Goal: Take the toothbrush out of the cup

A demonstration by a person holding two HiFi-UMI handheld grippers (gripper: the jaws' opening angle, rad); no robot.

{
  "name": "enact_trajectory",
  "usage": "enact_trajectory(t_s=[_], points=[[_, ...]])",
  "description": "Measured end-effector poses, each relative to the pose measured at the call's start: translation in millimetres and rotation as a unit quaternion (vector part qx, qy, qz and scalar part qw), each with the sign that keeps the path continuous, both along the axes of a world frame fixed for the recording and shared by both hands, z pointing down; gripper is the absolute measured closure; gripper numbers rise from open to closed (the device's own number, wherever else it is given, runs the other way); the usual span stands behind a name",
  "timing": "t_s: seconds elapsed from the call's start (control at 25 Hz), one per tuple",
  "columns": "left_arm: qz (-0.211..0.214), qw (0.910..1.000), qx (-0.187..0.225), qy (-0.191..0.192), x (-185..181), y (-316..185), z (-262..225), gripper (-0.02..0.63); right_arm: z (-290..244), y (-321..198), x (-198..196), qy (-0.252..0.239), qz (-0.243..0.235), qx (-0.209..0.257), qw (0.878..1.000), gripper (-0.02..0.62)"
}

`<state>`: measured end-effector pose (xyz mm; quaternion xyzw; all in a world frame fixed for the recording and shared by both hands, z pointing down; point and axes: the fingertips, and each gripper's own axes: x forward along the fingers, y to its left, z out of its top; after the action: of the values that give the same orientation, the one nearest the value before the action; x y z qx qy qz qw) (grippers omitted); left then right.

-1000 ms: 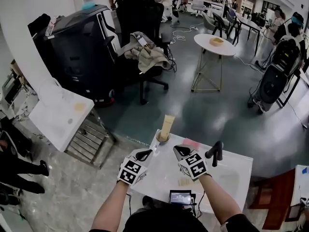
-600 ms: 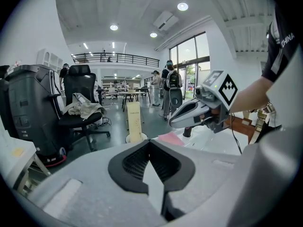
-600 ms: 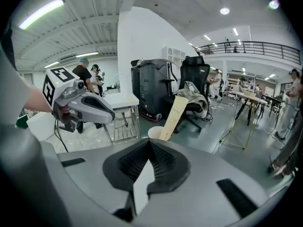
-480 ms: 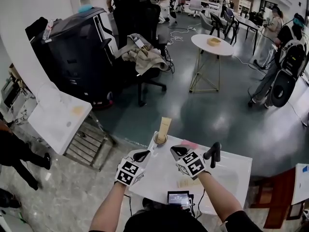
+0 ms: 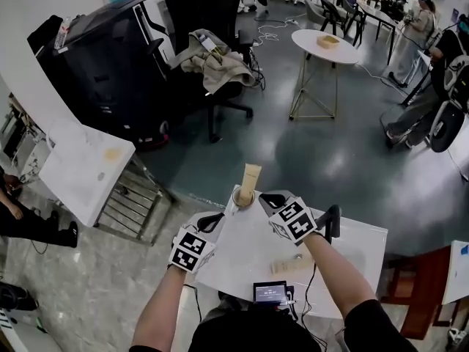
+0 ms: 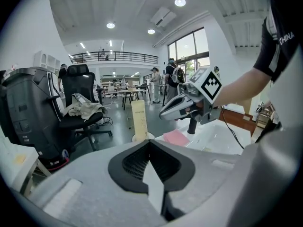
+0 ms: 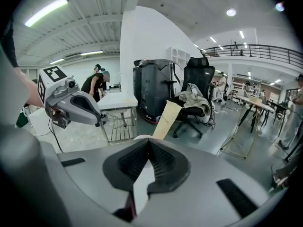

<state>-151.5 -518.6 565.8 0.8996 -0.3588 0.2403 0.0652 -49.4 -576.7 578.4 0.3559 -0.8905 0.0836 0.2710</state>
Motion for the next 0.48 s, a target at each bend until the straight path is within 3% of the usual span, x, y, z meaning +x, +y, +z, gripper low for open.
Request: enact_trajectory(t_s=[0.24,0.48], points=[[-0.005,0.9998,-0.021,-0.002,0,-1,16,0.594,-1,-29,-1,-0.046,0.019,0.003,0.999,0.512],[-0.012,0.9990,-0.044,-0.002,1,9,36,0.594,27,-50,-15,-0.072,0.019,-0.045,0.996,0.358]])
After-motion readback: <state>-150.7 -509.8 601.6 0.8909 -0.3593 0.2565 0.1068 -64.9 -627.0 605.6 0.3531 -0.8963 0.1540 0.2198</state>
